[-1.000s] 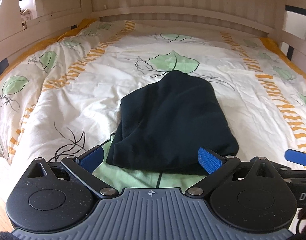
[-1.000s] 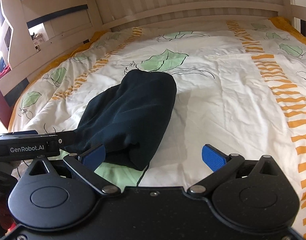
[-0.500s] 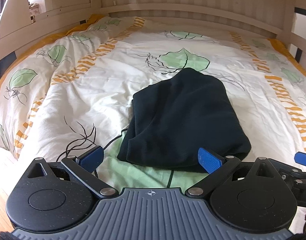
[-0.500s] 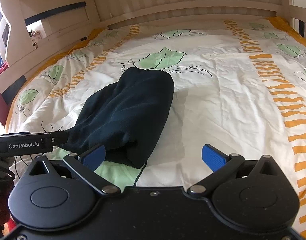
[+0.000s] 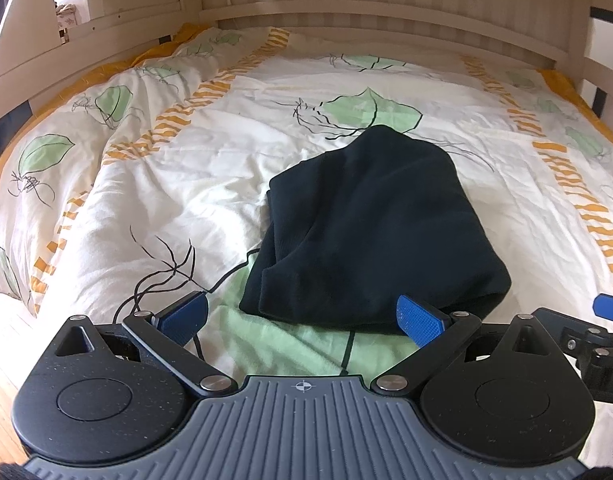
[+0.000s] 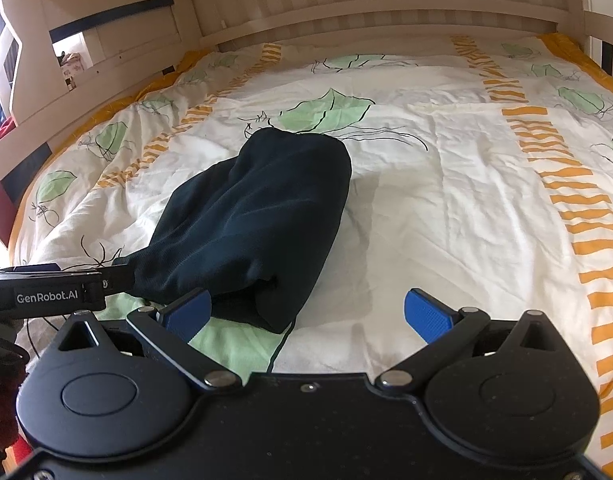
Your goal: Fold large clothes
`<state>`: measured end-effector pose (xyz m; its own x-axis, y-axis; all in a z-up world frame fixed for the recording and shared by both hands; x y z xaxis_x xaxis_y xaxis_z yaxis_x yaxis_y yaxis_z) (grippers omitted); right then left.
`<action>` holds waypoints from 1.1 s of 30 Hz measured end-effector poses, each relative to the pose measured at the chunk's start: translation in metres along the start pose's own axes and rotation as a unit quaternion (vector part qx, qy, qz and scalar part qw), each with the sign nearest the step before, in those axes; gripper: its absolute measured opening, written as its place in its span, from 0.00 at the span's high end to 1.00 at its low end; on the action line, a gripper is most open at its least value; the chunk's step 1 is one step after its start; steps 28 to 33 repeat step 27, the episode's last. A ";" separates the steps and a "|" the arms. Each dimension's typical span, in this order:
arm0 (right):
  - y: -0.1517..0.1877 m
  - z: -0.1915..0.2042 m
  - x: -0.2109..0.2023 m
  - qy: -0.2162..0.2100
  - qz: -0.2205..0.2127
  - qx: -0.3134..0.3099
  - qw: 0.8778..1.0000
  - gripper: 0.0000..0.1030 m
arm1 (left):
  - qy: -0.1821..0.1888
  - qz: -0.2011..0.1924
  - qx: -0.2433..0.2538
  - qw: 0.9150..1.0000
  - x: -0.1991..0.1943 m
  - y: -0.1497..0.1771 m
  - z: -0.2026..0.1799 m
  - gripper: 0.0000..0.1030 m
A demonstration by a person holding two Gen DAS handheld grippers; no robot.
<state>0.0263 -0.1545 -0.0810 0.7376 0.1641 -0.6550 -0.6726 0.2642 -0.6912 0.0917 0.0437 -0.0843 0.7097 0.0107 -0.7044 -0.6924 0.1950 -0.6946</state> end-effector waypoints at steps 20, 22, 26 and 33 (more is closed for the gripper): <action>0.005 0.005 0.009 0.001 0.020 -0.010 1.000 0.00 | 0.002 0.004 -0.008 1.000 0.005 0.005 0.010 0.01; 0.006 0.005 0.010 0.003 0.021 -0.009 1.000 0.00 | 0.002 0.001 -0.005 1.000 0.005 0.005 0.009 0.01; 0.006 0.005 0.012 0.004 0.024 -0.008 1.000 0.00 | -0.003 -0.003 -0.003 1.000 0.006 0.006 0.008 0.01; 0.007 0.005 0.012 0.004 0.024 -0.008 1.000 0.00 | -0.002 -0.003 -0.004 1.000 0.006 0.006 0.007 0.01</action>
Point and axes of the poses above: each gripper's, at about its wrist camera, not at the fingertips, and x roughly the way its jaws point, z to its left, y to its underside, the point moved 8 cm from there along x, roughly the way its jaws point, and after that the axes turned 9 degrees about x, right-handed, at the moved point
